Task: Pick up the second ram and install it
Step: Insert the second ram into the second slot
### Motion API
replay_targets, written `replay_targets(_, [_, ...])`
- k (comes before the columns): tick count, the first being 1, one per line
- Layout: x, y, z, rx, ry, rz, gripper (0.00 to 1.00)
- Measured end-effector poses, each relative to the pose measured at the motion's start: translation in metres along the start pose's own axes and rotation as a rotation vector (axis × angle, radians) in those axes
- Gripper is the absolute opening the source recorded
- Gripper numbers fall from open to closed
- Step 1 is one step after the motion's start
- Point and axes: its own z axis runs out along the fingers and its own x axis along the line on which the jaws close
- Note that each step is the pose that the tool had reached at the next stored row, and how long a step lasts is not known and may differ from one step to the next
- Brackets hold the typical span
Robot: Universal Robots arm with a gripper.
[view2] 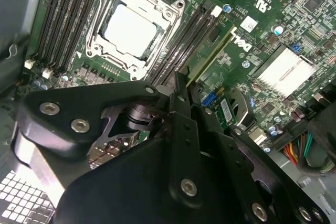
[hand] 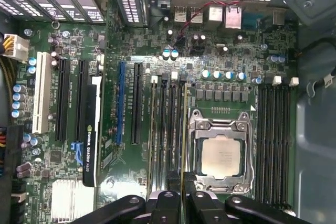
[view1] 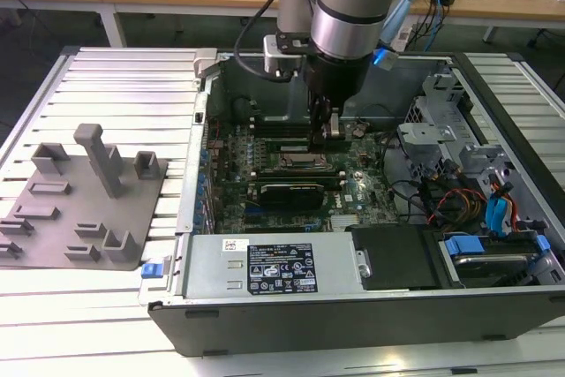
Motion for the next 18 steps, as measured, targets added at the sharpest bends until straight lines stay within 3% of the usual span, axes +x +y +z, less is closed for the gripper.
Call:
replay_targets(5, [0.0004, 0.0053, 0.0059, 0.0, 0.0, 0.0, 0.14])
replay_targets(9, [0.0031, 0.0065, 0.0157, 0.0, 0.0, 0.0, 0.14])
replay_targets(18, [0.0035, 0.0062, 0.0229, 0.0, 0.0001, 0.0, 0.14])
